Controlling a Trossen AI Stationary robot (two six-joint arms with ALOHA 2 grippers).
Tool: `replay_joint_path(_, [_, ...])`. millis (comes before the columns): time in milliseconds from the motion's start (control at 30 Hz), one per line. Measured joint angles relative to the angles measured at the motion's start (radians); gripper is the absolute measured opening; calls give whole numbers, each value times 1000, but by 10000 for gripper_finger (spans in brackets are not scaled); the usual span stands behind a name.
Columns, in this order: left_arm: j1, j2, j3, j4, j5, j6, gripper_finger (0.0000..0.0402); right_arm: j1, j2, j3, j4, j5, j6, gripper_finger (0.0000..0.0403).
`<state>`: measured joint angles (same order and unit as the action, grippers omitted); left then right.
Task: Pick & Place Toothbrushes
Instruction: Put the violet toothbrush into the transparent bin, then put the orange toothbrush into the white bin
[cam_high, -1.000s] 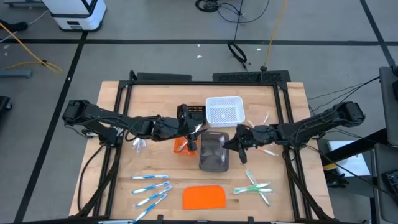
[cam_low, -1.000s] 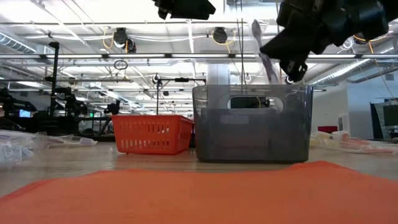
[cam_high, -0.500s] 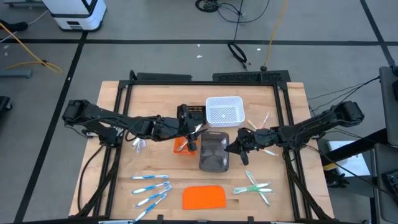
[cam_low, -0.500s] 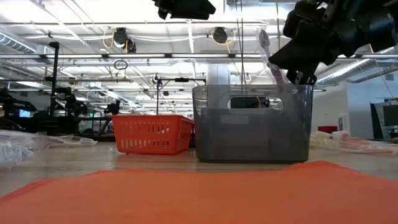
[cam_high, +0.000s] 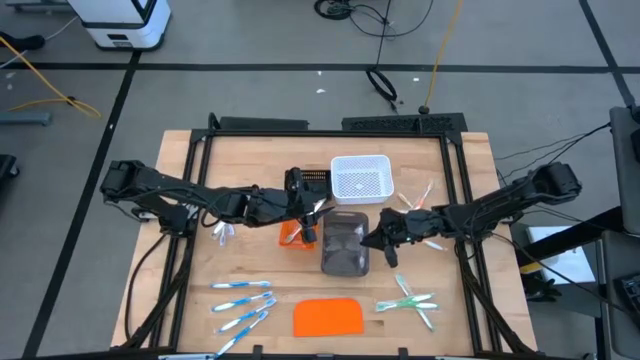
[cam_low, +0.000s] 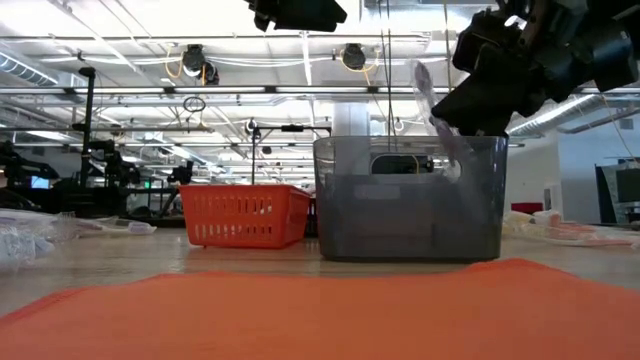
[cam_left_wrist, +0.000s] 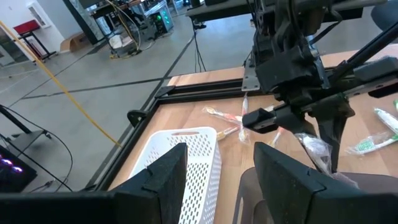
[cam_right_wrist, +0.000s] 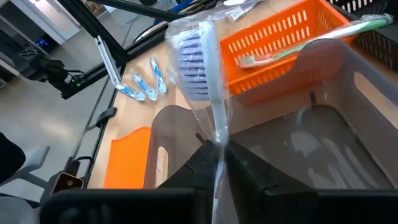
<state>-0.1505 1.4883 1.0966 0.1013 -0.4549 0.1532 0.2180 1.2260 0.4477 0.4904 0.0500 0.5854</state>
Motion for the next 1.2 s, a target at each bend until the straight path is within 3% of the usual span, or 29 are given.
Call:
replay_joint_path(567, [0, 0, 0, -1, 0, 0, 189, 0, 22, 0, 67, 0, -49, 169])
replay_joint_path(1200, [0, 0, 0, -1, 0, 0, 189, 0, 22, 0, 46, 1, -77, 233])
